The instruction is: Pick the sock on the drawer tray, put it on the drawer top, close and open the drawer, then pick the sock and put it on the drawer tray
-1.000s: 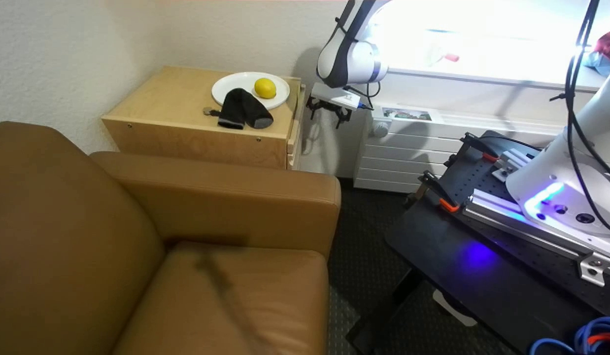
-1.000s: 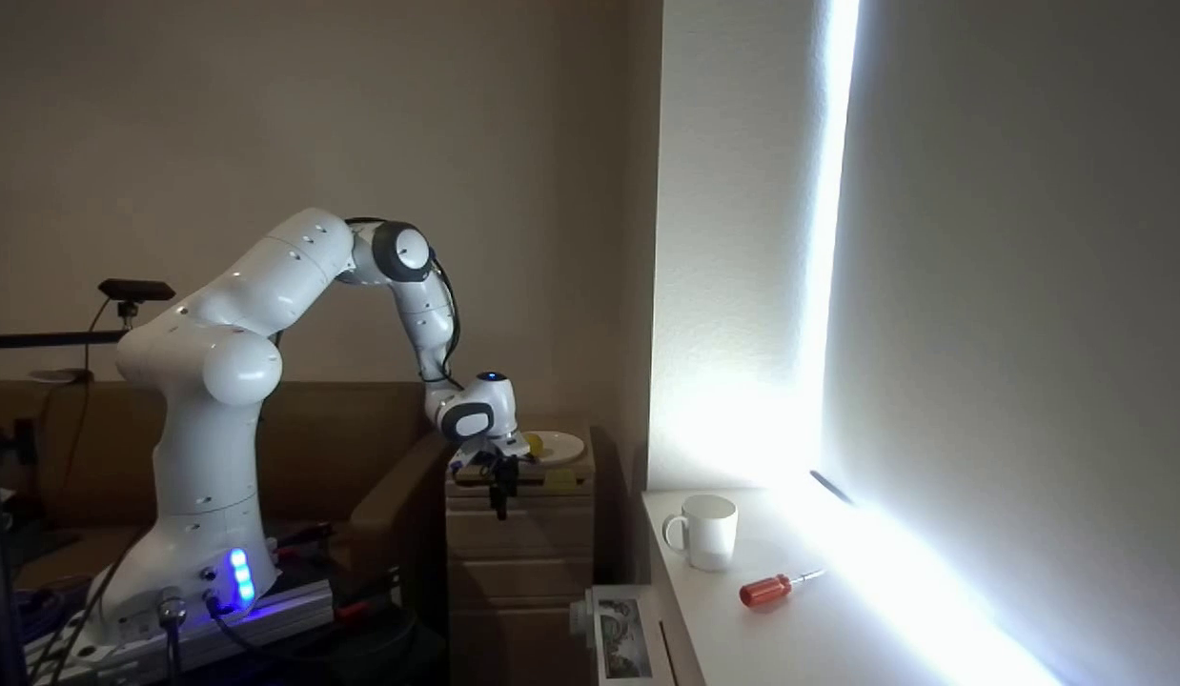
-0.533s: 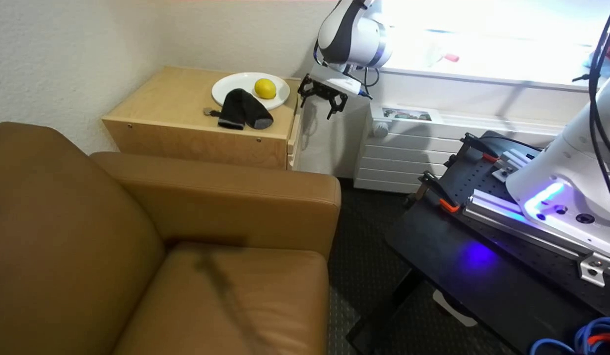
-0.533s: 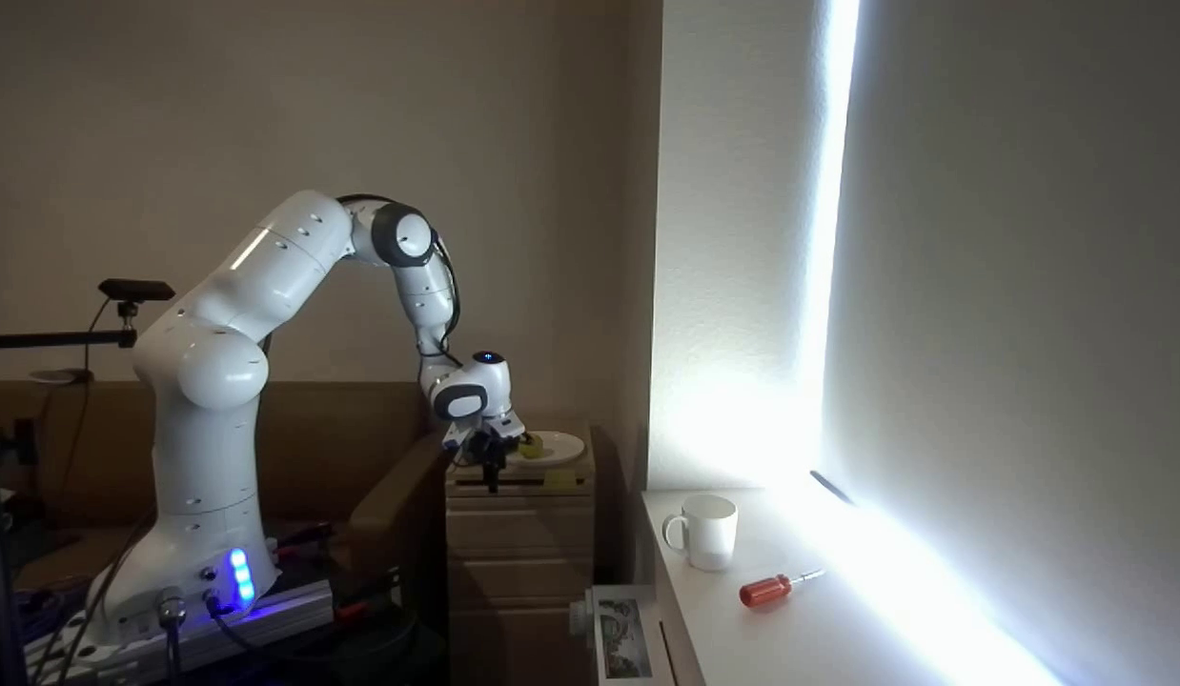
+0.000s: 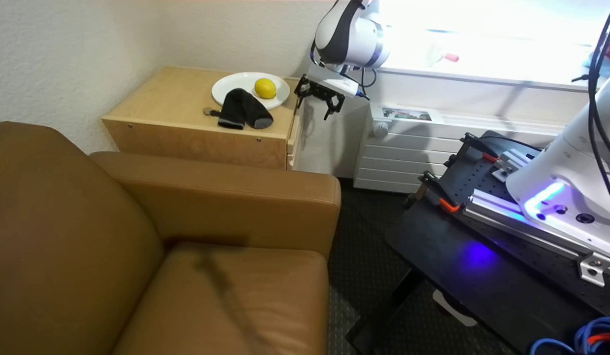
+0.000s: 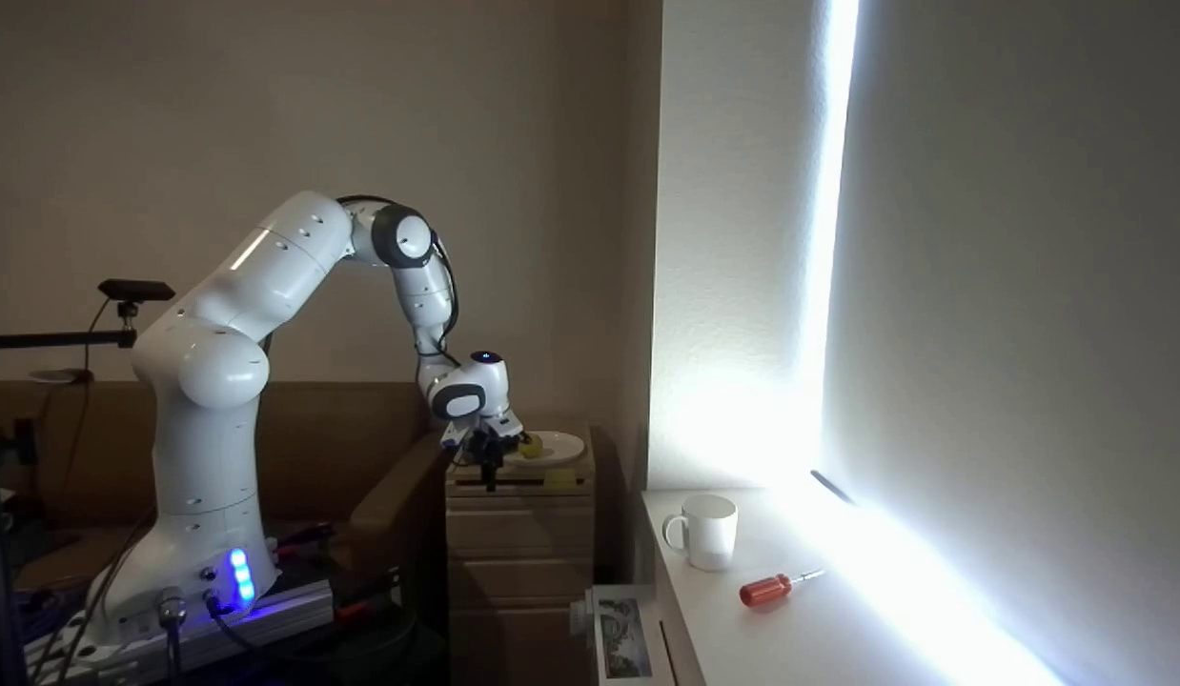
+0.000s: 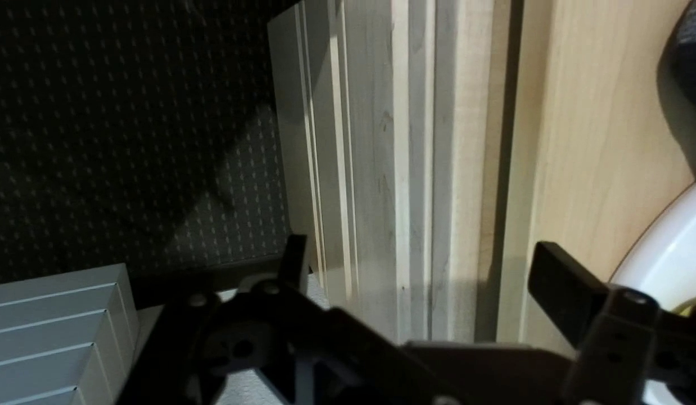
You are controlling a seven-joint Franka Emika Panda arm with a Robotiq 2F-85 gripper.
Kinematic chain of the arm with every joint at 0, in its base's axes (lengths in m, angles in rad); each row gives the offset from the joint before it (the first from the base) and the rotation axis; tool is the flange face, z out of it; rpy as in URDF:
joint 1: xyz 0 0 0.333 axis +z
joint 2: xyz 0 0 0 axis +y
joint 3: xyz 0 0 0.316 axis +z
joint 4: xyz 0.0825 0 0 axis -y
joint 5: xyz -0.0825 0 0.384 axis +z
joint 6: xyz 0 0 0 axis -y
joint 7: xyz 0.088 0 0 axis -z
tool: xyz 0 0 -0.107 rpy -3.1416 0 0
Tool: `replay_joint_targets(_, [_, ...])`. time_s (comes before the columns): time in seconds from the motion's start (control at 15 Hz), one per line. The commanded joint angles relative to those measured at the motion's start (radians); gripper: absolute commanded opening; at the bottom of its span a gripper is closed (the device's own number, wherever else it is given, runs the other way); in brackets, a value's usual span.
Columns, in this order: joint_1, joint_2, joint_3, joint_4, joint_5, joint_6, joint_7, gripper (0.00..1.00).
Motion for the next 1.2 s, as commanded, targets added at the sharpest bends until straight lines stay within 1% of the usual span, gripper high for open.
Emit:
replay_joint_targets(0.0, [0.051,0.044,-0.023,0.043,0.023,0.010,0.019,1.00])
replay_joint_targets(0.13, [0.097,0.060,-0.068,0.058,0.012,-0.008,0.056,1.00])
replay_joint_targets(0.27, [0.150,0.065,-0.129,0.057,0.004,-0.013,0.104,1.00])
replay_joint_targets(0.33, [0.162,0.065,-0.147,0.057,0.002,-0.018,0.120,1.00])
replay_joint_targets(0.4, [0.131,0.056,-0.107,0.043,0.000,-0.005,0.094,1.00])
replay_joint_targets(0.47, [0.146,0.059,-0.125,0.044,-0.003,-0.004,0.109,1.00])
replay_joint_targets(0.73, [0.166,0.076,-0.149,0.058,-0.005,-0.005,0.128,1.00])
replay_joint_targets(0.93, [0.165,0.102,-0.145,0.080,-0.004,-0.020,0.135,1.00])
replay_joint_targets(1.13, [0.148,0.122,-0.121,0.102,-0.001,-0.014,0.131,1.00])
